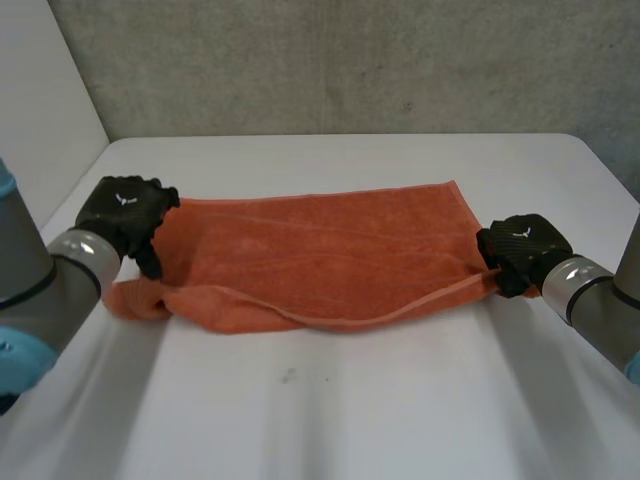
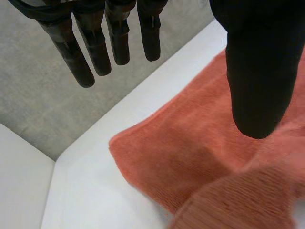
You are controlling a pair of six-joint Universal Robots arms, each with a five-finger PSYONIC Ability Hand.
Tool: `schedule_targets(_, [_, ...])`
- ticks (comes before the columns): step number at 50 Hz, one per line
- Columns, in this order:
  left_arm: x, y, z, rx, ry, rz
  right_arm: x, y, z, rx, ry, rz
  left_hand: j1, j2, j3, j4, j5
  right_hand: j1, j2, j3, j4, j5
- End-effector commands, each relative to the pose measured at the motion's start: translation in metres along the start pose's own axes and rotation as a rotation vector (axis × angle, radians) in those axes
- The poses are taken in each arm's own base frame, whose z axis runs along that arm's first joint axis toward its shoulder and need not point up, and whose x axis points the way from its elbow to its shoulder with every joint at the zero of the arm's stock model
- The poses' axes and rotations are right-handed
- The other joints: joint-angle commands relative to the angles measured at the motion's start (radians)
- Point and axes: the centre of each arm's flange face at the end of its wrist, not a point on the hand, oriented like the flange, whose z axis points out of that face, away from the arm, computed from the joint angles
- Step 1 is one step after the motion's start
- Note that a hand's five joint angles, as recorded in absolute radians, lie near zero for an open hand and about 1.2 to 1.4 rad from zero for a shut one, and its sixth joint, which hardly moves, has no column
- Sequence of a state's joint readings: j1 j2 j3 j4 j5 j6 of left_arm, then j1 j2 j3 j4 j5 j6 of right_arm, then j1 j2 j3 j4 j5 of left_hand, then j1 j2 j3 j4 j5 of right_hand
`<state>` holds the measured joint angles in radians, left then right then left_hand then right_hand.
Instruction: Fold the laundry
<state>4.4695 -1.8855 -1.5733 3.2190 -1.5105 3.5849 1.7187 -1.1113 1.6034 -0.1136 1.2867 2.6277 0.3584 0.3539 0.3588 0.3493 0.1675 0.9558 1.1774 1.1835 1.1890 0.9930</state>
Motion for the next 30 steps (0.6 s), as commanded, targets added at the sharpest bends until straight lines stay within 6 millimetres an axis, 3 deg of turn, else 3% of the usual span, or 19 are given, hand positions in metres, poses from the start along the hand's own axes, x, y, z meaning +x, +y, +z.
schedule_targets(1, [-0.005,0.013,0.025,-0.138,0.038,-0.046,0.003,0.003,0.001,-0.006,0.007,0.002,0.037,0.042,0.037,0.046,0.053,0.44,0.219,0.213,0.207,0.229])
schedule_targets(10, [-0.018,0.029,0.037,-0.232,0.022,-0.077,0.003,0.005,0.001,-0.012,0.005,0.003,0.198,0.203,0.198,0.207,0.215,0.44,0.219,0.213,0.207,0.229])
schedule_targets(30, [-0.033,0.056,0.023,-0.427,0.05,-0.123,0.002,0.011,0.005,-0.029,-0.001,-0.026,0.234,0.238,0.233,0.243,0.25,0.44,0.219,0.213,0.207,0.229])
